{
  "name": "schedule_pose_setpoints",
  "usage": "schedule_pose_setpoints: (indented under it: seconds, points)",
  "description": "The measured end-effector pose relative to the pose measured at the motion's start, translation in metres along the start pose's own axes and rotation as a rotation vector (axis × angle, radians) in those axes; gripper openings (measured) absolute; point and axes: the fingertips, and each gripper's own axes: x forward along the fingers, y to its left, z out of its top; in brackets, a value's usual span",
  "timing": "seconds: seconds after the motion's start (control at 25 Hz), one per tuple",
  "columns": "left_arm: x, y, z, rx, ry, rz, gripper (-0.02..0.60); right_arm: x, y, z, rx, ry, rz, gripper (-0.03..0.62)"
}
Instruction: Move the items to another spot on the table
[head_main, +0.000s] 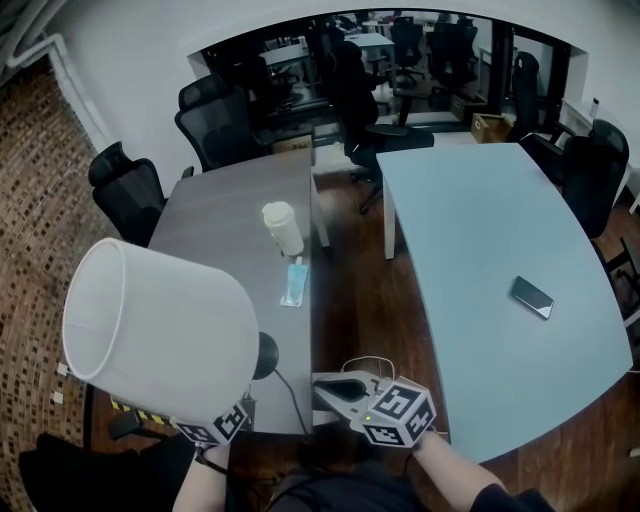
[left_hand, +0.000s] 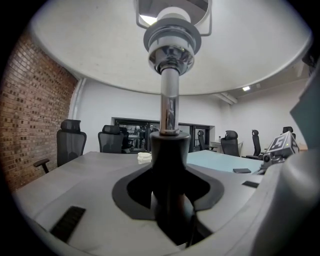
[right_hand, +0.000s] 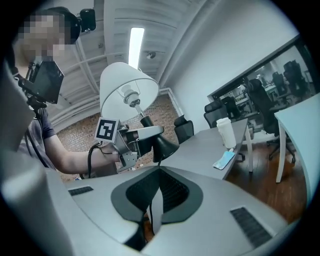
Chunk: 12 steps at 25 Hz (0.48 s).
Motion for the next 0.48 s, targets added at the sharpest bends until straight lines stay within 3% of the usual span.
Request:
schedule_pose_setpoints:
  seconds: [0.48]
  points:
    - [0.052, 0.005, 0.002, 0.028, -0.006, -0.046, 0.155, -0.011, -0.034, 0.012, 0.004, -0.048, -0.103, 0.009]
